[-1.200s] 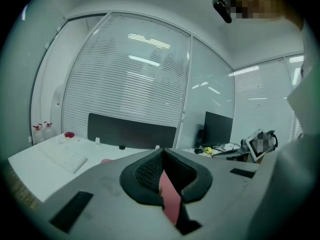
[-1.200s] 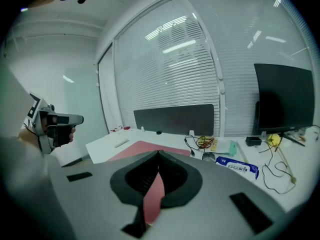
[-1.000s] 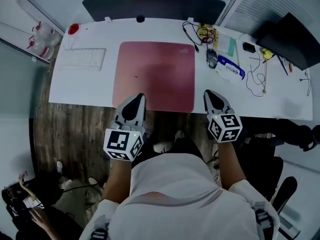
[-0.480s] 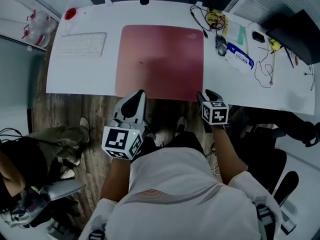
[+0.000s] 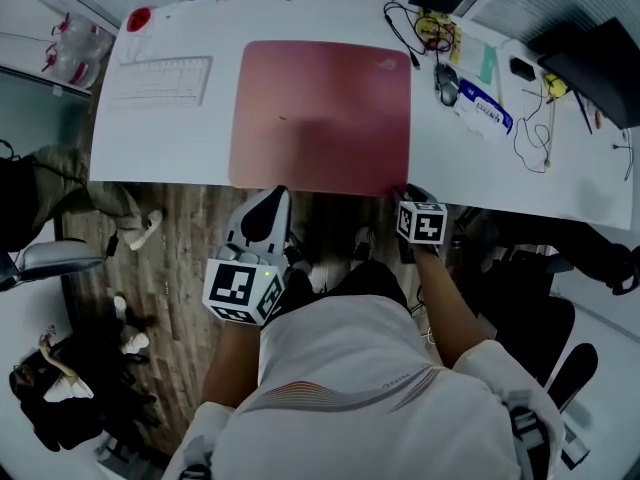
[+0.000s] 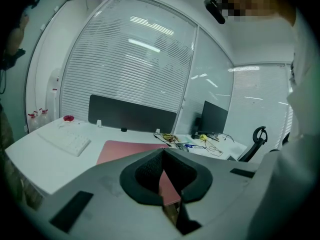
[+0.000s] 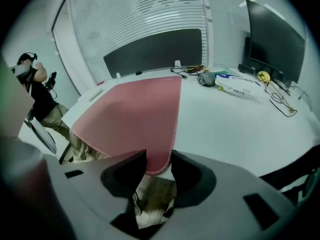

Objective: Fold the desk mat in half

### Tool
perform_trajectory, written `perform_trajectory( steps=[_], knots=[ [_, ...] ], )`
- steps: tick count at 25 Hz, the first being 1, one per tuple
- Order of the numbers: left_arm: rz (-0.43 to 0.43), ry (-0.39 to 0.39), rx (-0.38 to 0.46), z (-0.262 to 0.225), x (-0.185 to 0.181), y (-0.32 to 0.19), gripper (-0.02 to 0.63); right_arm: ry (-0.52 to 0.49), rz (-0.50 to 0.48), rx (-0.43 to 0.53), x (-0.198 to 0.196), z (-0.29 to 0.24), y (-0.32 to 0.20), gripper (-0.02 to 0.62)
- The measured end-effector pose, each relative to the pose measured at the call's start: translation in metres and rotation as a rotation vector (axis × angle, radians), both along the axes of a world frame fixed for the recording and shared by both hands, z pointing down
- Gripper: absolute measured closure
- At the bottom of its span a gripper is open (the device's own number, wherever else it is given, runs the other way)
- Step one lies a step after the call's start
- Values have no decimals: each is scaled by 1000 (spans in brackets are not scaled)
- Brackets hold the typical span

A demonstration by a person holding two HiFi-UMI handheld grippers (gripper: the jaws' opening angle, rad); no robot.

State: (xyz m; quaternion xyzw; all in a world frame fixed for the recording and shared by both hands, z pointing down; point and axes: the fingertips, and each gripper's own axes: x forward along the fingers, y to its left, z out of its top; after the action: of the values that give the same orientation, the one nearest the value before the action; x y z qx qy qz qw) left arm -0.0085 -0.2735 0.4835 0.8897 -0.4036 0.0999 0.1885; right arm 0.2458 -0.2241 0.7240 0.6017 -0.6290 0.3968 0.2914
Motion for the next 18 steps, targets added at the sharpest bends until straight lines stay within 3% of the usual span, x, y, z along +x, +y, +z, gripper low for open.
perform_trajectory(
  steps=[4,12,18],
  knots=[
    [11,4,-1,2,1,3,591,11,20,36,2,0,-1,403],
    [27,24,-4,7,12,7,591,-13,-18,59,-4,3,-3,512],
    [16,32,5,2,8,8,591,-63,0,133,-7,-23,-4,517]
  ],
)
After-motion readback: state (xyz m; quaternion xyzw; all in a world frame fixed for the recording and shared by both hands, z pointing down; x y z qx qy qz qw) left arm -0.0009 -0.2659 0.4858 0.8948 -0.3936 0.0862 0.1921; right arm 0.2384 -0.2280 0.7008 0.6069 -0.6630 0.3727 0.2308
